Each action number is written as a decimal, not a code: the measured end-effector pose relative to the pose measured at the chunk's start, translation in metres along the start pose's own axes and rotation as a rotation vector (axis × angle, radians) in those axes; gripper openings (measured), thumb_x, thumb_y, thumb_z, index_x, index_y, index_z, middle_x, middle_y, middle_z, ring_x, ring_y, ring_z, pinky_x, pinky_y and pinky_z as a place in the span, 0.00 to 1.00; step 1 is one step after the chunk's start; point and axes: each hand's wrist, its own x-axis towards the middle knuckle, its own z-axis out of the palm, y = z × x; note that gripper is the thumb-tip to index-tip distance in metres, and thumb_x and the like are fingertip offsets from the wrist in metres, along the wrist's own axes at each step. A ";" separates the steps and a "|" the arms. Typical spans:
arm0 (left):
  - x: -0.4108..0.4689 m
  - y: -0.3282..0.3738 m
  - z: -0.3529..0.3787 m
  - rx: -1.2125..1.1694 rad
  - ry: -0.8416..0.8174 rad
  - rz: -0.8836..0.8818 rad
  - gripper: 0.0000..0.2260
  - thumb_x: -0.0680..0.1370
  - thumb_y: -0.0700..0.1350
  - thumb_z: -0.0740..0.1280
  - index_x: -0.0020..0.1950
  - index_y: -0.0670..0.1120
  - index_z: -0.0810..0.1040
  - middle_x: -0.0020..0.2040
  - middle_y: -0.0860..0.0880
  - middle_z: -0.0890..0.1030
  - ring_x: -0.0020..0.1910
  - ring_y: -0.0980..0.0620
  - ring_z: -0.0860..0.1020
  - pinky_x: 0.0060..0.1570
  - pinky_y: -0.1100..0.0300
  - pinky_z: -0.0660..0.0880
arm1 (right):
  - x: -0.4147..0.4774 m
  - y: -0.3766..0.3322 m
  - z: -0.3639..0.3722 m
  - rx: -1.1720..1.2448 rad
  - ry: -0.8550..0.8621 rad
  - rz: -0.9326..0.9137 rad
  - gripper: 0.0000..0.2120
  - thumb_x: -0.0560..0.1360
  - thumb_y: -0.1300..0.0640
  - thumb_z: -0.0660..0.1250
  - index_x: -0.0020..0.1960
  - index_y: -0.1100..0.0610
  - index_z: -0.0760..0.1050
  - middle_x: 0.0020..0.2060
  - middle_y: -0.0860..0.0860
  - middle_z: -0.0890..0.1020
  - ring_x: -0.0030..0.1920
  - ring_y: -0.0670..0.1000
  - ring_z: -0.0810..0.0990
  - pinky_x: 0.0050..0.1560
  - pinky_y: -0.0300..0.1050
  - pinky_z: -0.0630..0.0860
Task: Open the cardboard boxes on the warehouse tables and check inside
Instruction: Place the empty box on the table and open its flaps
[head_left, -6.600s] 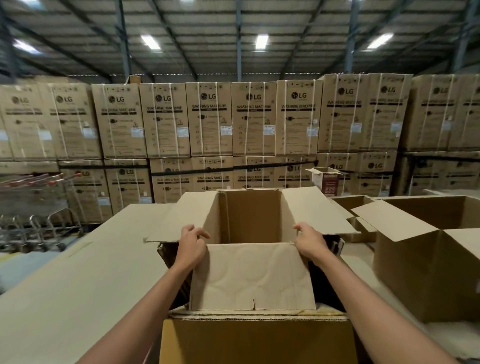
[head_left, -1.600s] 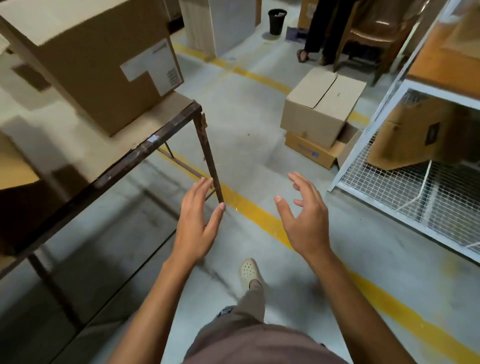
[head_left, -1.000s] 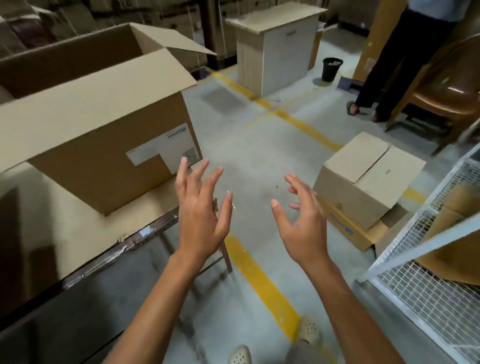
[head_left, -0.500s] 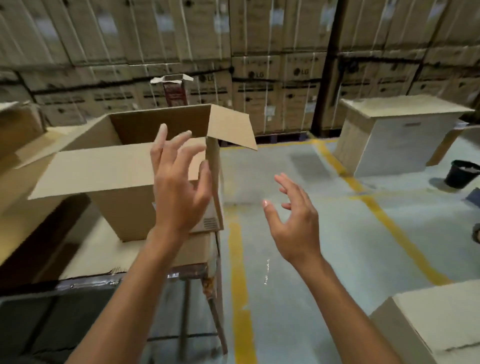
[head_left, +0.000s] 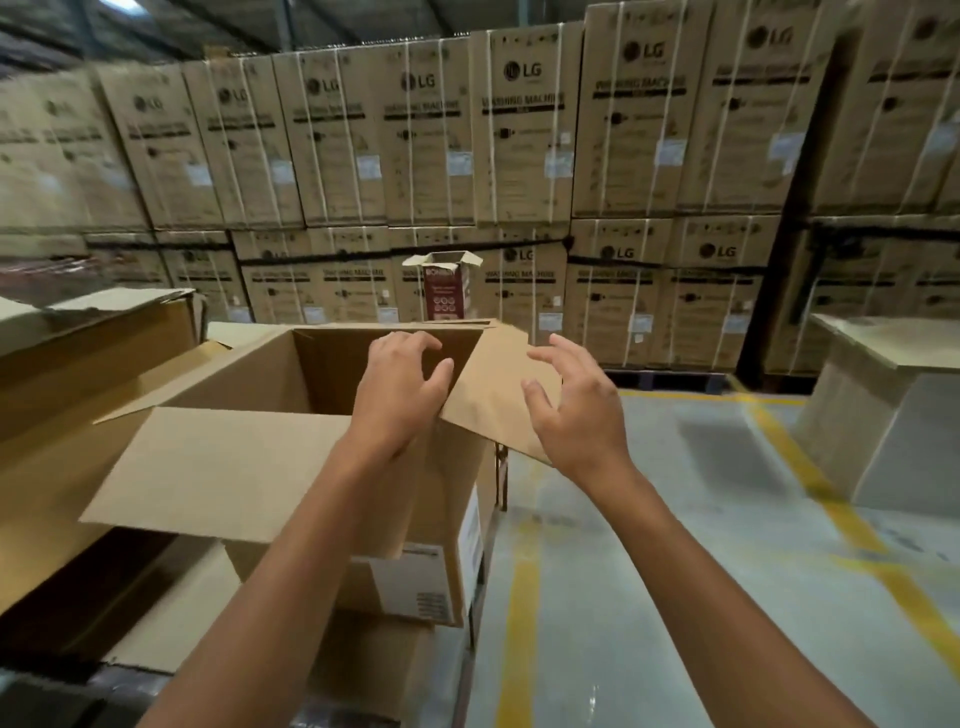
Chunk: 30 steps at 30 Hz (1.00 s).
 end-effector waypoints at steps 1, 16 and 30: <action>0.009 -0.001 0.005 0.020 -0.017 -0.020 0.17 0.81 0.53 0.64 0.68 0.48 0.76 0.67 0.49 0.76 0.71 0.50 0.68 0.68 0.50 0.68 | 0.013 0.004 0.003 -0.010 -0.034 -0.009 0.16 0.78 0.54 0.67 0.66 0.53 0.77 0.70 0.51 0.74 0.70 0.50 0.71 0.68 0.43 0.66; 0.020 -0.008 0.024 0.222 0.042 -0.342 0.17 0.82 0.59 0.58 0.68 0.56 0.74 0.70 0.54 0.74 0.74 0.52 0.65 0.76 0.40 0.57 | 0.191 0.047 0.113 -0.083 -0.265 0.032 0.25 0.76 0.52 0.68 0.72 0.51 0.69 0.67 0.53 0.74 0.67 0.55 0.72 0.66 0.57 0.73; -0.030 0.023 0.058 0.114 0.480 -0.722 0.23 0.75 0.51 0.56 0.70 0.59 0.72 0.81 0.53 0.55 0.80 0.54 0.46 0.77 0.38 0.46 | 0.184 0.114 0.123 0.141 -0.648 0.312 0.28 0.82 0.54 0.54 0.80 0.53 0.54 0.75 0.58 0.67 0.72 0.62 0.67 0.70 0.58 0.65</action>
